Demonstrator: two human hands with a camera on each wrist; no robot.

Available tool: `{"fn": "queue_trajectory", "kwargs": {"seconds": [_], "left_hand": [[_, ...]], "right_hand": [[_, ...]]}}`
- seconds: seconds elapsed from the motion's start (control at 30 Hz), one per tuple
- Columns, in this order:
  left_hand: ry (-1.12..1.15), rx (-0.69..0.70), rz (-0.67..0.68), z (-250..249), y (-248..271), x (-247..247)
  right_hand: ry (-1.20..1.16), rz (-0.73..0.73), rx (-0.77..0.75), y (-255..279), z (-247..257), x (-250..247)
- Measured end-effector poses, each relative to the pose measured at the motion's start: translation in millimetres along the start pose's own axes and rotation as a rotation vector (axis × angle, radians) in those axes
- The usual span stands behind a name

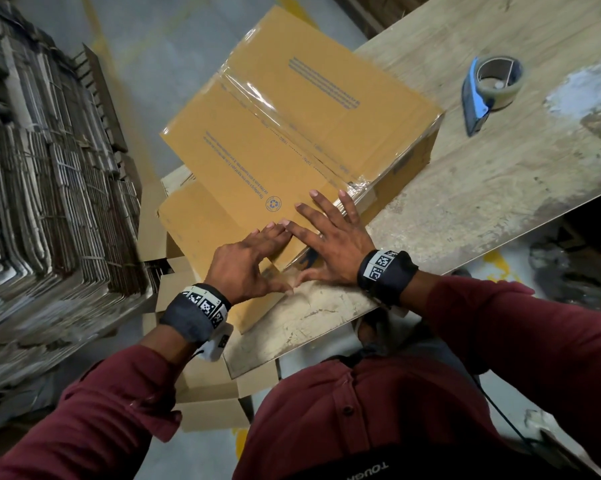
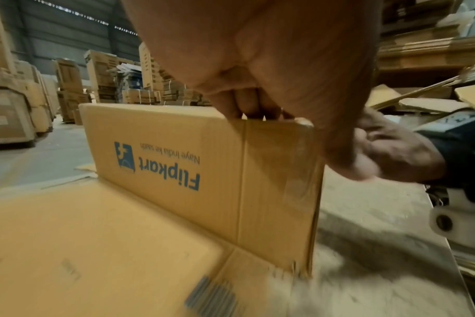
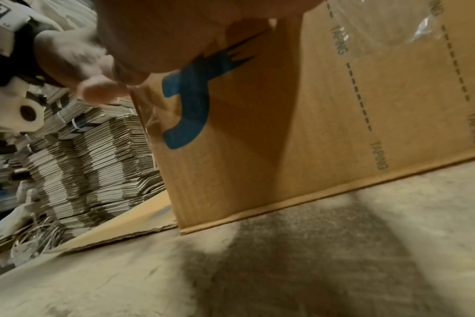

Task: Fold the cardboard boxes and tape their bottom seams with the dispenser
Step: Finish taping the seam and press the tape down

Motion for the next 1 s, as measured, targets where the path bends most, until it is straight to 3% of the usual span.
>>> {"fn": "queue_trajectory", "kwargs": {"seconds": [0.23, 0.33, 0.47, 0.7, 1.0], "left_hand": [[0.022, 0.093, -0.05, 9.7, 10.6, 27.2], [0.062, 0.094, -0.083, 7.8, 12.8, 30.5], [0.1, 0.061, -0.15, 0.8, 13.1, 30.8], [0.063, 0.085, -0.182, -4.2, 16.1, 28.5], [0.326, -0.171, -0.12, -9.5, 10.5, 21.8]], "right_hand": [[0.014, -0.07, -0.025, -1.8, 0.2, 0.7], [0.036, -0.17, -0.096, 2.2, -5.1, -0.1], [0.001, -0.274, -0.083, 2.7, -4.8, -2.1], [-0.066, -0.326, -0.119, 9.4, -6.1, -7.1], [-0.108, -0.206, -0.112, 9.2, -8.5, -9.0]]}}
Point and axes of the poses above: each hand's wrist, its own y-axis away from the middle knuckle, its own x-axis out of the palm, z = x × y, the point moved 6 cm from there along -y, towards the middle knuckle, and after that the axes turned 1 degree about -z, right-handed, at the moved point
